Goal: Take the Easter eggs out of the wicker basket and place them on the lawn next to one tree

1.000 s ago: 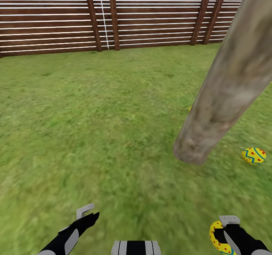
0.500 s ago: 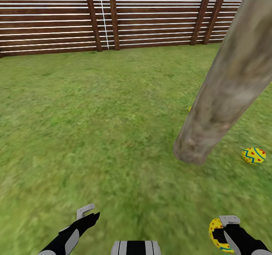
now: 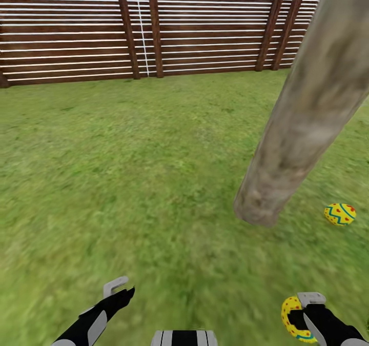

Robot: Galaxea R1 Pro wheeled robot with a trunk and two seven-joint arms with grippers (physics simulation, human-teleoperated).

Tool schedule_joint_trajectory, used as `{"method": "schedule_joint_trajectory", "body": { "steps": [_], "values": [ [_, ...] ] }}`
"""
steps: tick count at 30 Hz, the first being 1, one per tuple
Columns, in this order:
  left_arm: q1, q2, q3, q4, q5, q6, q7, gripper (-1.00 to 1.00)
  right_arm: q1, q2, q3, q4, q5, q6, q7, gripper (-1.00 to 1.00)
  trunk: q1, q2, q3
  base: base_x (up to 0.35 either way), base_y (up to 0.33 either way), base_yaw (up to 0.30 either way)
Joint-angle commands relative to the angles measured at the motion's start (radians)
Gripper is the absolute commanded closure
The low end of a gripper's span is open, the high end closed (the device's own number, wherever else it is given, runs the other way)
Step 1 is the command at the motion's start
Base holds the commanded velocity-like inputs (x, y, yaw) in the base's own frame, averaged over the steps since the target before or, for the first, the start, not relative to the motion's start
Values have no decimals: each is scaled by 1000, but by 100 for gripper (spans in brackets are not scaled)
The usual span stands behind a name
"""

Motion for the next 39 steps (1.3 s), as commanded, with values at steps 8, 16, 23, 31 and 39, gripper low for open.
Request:
{"method": "schedule_joint_trajectory", "body": {
  "steps": [8,16,23,31,39],
  "values": [
    [0,0,3,0,6,5,-6,-100,0,0,8,-2,-7,6,-6,-100,-4,2,30,-341,0,0],
    [0,-1,3,0,6,5,-6,-100,0,9,8,-1,-7,5,-9,-100,-8,3,61,-336,-41,0],
    [1,10,-3,-8,9,0,-9,-100,0,1,10,12,-10,-15,-3,-100,-10,4,77,-62,-23,0],
    [1,-4,-4,-14,9,0,-9,-100,0,30,7,13,-2,-22,-8,-100,-10,4,77,0,0,0],
    [1,-6,-4,-14,10,0,-9,-100,0,55,7,13,-2,-23,-10,-100,-12,6,100,0,0,0]
  ]
}}
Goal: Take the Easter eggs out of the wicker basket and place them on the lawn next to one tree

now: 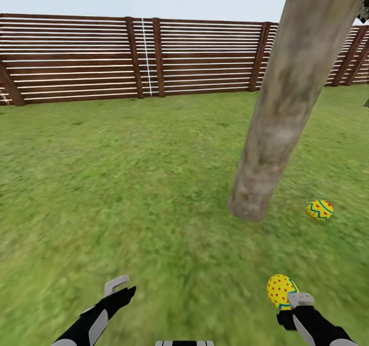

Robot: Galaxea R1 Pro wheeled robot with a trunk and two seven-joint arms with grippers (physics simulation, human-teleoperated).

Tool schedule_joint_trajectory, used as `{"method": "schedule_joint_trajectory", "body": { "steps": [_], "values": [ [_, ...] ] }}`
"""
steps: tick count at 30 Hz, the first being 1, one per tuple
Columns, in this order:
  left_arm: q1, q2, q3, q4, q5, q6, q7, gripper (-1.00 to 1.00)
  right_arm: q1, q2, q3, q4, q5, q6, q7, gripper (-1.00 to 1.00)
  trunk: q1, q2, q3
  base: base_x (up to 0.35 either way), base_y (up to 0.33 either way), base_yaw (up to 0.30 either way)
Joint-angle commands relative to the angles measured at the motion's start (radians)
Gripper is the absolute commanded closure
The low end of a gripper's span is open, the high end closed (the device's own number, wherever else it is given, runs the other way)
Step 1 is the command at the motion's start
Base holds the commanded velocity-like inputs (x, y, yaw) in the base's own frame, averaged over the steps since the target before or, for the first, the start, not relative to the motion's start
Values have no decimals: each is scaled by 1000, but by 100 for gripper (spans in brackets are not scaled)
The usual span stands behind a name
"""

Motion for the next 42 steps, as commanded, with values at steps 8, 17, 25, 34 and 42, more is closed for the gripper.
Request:
{"method": "schedule_joint_trajectory", "body": {
  "steps": [8,17,25,34,42],
  "values": [
    [0,0,16,-1,12,4,-5,-100,0,-1,8,-2,-7,6,-6,-100,-4,2,30,-1,0,0],
    [0,0,12,5,11,4,-5,-100,0,-1,9,-2,-6,5,-6,-100,-8,4,65,-268,0,0],
    [0,-2,11,6,11,4,-5,-100,0,1,9,-2,-5,-1,-6,-100,-11,6,96,-290,0,0],
    [0,-2,12,6,11,4,-5,-100,0,1,9,-2,-5,-2,-6,-100,-15,8,131,-52,-17,0],
    [0,-10,7,9,7,4,-4,-100,0,1,9,-2,-5,-2,-6,-100,-19,10,162,-220,-201,0]
  ]
}}
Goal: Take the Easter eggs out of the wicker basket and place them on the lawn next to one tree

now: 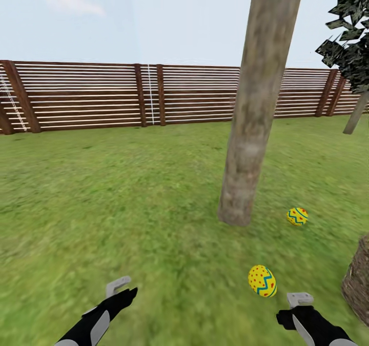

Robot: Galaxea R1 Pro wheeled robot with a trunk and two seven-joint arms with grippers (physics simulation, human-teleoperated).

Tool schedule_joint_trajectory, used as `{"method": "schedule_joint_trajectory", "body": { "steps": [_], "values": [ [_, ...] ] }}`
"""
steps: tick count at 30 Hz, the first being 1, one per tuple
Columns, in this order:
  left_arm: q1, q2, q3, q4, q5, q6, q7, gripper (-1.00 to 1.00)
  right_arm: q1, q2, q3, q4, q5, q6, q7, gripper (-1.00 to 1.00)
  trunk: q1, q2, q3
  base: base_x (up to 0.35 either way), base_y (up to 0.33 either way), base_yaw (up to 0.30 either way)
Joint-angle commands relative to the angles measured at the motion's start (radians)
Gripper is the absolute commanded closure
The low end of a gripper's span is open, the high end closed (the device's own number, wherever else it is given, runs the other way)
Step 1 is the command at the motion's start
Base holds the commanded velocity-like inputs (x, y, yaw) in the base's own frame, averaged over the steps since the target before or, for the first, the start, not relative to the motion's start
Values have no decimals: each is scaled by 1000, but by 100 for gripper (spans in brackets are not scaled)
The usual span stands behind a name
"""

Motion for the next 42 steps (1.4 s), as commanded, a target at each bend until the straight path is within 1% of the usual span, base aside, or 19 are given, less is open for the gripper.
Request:
{"method": "schedule_joint_trajectory", "body": {
  "steps": [1,6,20,29,35,42],
  "values": [
    [0,-1,4,-1,9,4,-5,-100,0,-1,8,-2,-7,6,-5,-100,-1,0,3,-249,-230,0],
    [0,0,5,-1,9,4,-5,-100,0,-1,8,-2,-7,6,-5,-100,-3,1,22,-166,-161,0],
    [0,-1,5,0,10,4,-6,-100,0,-1,8,-2,-7,6,-5,-100,-10,4,77,-8,-8,0],
    [0,-1,4,2,9,4,-6,-100,0,-1,8,-2,-7,6,-5,-100,-14,6,111,-261,0,0],
    [0,-1,5,2,11,4,-6,-100,0,3,10,-2,-5,6,0,-100,-16,8,135,-90,-6,0],
    [0,-4,4,2,8,4,-6,-100,0,4,10,-2,-5,6,1,-100,-20,9,162,-182,-214,0]
  ]
}}
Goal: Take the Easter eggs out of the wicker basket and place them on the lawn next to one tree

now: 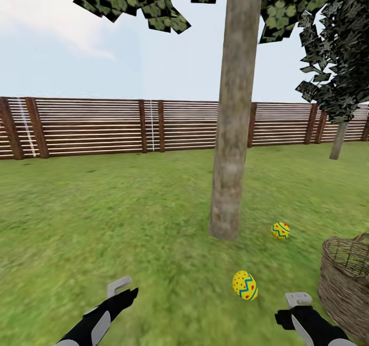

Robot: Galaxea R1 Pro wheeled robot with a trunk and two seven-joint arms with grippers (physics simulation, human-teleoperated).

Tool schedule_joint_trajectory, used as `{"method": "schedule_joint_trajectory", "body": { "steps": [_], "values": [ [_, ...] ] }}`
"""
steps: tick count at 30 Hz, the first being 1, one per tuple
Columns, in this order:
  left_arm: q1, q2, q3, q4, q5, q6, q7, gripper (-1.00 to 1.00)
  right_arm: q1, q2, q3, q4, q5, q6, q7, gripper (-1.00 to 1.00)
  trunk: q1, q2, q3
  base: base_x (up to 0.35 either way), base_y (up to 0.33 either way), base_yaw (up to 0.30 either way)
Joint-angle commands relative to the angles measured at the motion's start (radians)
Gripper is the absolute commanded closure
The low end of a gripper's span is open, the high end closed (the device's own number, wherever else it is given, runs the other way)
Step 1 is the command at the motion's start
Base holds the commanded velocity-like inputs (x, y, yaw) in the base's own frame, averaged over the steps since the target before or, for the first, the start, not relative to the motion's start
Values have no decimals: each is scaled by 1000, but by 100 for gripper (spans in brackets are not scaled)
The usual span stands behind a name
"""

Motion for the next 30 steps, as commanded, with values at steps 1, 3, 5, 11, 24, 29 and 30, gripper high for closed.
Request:
{"method": "schedule_joint_trajectory", "body": {
  "steps": [1,3,5,11,24,29,30],
  "values": [
    [0,-1,4,-1,9,4,-5,-100,0,-1,8,-2,-7,6,-5,-100,-1,0,3,-214,-256,0],
    [0,-2,4,-1,9,4,-5,-100,0,-1,8,-2,-7,6,-5,-100,-2,0,11,-214,-257,0],
    [0,-3,4,-1,9,4,-5,-100,0,-1,8,-2,-7,6,-5,-100,-3,1,18,-215,-258,0],
    [0,-5,4,-1,8,4,-4,-100,0,-1,8,-2,-7,6,-9,-100,-9,10,41,-215,-259,53],
    [0,-4,0,-1,5,6,-3,-100,0,-1,8,-2,-7,8,-13,-100,-59,101,81,-215,-259,268],
    [0,-4,0,-1,6,6,-2,-100,0,-1,7,-2,-7,7,-13,-100,-78,136,97,-215,-259,291],
    [0,-4,0,-1,6,6,-2,-100,0,-1,7,-2,-8,7,-13,-100,-82,143,100,-215,-259,170]
  ]
}}
